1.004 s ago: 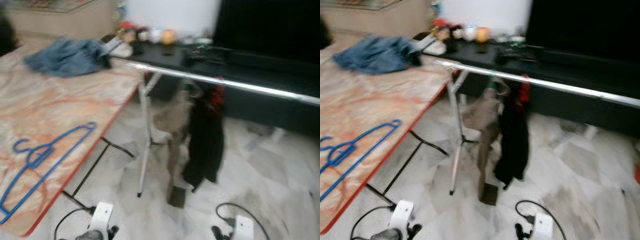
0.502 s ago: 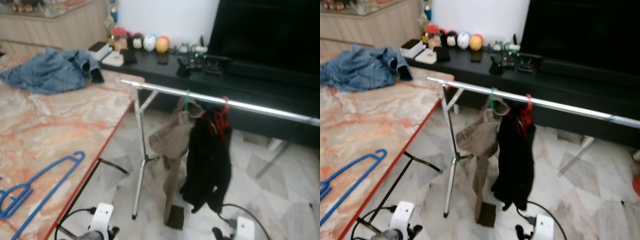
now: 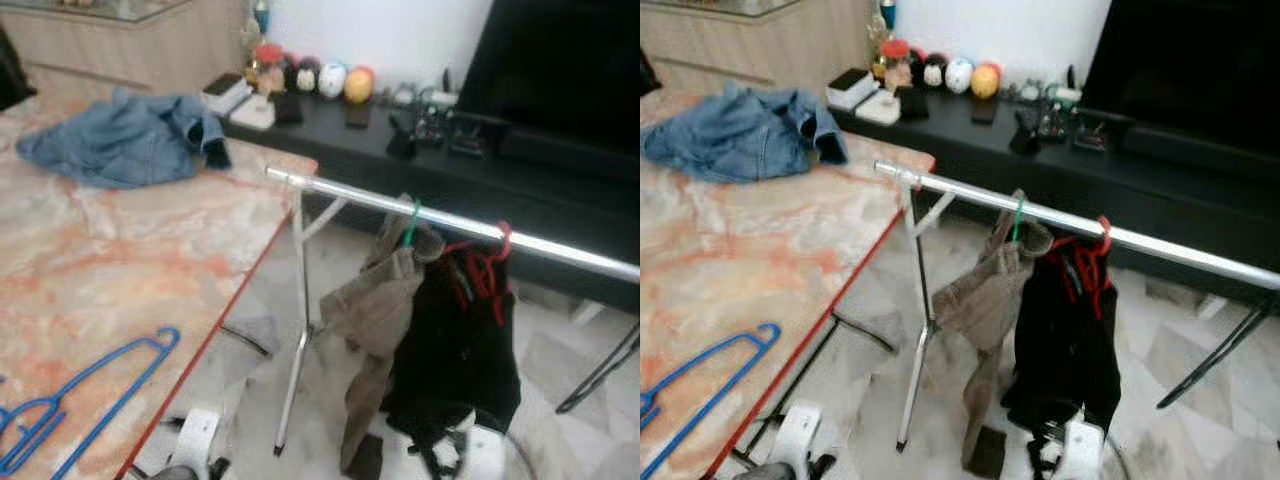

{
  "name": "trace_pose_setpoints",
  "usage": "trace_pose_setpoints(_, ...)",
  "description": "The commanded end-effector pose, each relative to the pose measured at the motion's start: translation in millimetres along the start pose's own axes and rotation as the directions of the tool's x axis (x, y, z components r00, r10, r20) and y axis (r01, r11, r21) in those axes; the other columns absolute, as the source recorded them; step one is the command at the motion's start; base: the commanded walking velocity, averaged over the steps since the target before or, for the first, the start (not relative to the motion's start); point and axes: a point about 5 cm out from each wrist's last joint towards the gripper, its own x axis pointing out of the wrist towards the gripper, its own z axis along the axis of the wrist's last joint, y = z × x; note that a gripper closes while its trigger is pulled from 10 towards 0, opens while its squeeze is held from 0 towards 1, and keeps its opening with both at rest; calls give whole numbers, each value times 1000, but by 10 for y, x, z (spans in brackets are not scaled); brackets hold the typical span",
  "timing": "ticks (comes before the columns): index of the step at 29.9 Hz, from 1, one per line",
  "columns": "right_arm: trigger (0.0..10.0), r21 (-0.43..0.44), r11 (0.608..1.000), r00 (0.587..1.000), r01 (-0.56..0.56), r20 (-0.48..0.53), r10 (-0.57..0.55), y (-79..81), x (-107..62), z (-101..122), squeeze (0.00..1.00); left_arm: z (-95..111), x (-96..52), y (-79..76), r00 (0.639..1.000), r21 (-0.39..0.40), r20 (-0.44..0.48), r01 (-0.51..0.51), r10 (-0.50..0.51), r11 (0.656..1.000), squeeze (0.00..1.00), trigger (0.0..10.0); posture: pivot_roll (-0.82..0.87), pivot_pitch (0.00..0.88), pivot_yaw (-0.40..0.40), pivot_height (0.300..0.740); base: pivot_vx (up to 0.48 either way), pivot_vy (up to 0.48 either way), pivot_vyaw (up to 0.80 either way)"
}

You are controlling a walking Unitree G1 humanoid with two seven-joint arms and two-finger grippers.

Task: Hang hanger

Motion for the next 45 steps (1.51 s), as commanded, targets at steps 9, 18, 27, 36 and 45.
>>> trace_pose_setpoints(9, 10000, -4, 1000, 988, 24, 150, -23, -256, -151, -1, 0, 0, 7, -24, 1000, 2, -12, 5, -5, 1000, 0, 10000, -80, 40, -15, 740, 0, 0, 0)
trace_pose_setpoints(18, 10000, -80, 994, 865, 70, 501, -21, -375, -455, 334, 0, 15, 6, -6, 1000, 14, -10, 5, -4, 1000, 0, 10000, -90, 35, -7, 740, 0, 0, 0)
trace_pose_setpoints(27, 10000, -148, 988, 693, 32, 716, 85, -16, -567, 1152, 0, 21, 5, 9, 1000, 17, -7, -2, 2, 1000, 0, 10000, -88, 24, 0, 740, 0, 0, 0)
trace_pose_setpoints(36, 10000, -189, 982, 660, -14, 736, 151, 205, -500, 1634, 0, 26, 6, 7, 1000, 15, -4, -4, 4, 1000, 0, 10000, -81, 6, 5, 740, 0, 0, 0)
trace_pose_setpoints(45, 10000, -147, 989, 718, 5, 689, 99, 277, -280, 1926, 0, 21, 6, 1, 1000, 10, -4, -5, 5, 1000, 0, 10000, -67, 11, 5, 740, 0, 0, 0)
